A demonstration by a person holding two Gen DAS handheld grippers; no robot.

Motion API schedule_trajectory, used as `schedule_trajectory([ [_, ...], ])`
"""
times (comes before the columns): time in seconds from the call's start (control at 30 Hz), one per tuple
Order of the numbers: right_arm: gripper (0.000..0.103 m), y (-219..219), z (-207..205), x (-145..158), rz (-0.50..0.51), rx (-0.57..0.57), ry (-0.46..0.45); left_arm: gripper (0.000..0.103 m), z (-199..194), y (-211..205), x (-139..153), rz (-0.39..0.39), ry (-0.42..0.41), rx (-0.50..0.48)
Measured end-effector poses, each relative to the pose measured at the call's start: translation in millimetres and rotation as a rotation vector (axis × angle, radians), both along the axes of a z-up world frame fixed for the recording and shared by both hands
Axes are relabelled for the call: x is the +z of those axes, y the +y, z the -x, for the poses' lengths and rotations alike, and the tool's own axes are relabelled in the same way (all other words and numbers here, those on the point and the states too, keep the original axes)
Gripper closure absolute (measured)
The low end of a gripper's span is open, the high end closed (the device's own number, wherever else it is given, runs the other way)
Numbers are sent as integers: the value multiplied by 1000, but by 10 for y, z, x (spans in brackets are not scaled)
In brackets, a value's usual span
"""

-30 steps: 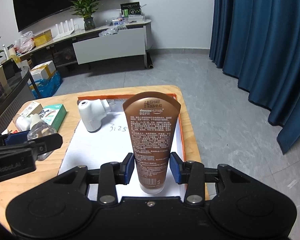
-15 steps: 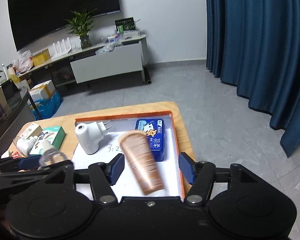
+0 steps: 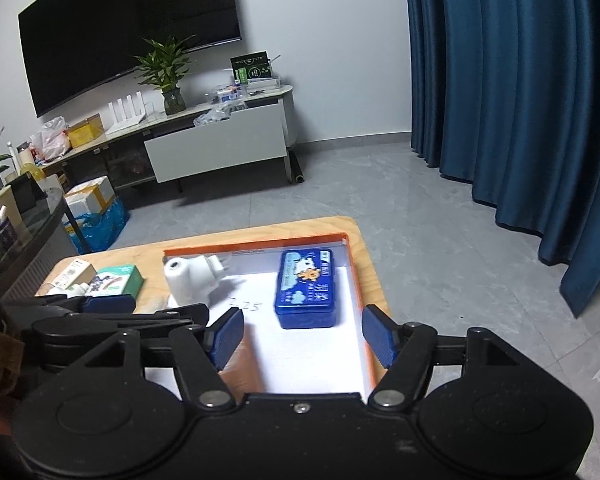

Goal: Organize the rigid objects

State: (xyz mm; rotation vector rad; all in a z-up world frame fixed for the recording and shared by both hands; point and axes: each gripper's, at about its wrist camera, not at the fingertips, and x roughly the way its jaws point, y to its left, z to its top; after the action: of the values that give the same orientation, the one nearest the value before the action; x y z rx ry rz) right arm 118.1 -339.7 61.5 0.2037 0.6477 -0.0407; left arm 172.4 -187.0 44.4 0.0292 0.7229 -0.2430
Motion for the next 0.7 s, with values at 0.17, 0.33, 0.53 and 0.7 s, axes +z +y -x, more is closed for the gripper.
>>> schedule_trajectory([
  [0.17,20,178,-4,59,-5,29,-8,17,64,206,82,2,22,53],
  [0.33,18,423,-20,67,-6,72,5,15,192,464,161,3,25,92],
  [0.53,16,771,-72,71,-9,145,17,14,342,840,183,4,21,152],
  [0.7,16,1086,-108,62,3,213,25,14,424,1224,184,11,15,211],
])
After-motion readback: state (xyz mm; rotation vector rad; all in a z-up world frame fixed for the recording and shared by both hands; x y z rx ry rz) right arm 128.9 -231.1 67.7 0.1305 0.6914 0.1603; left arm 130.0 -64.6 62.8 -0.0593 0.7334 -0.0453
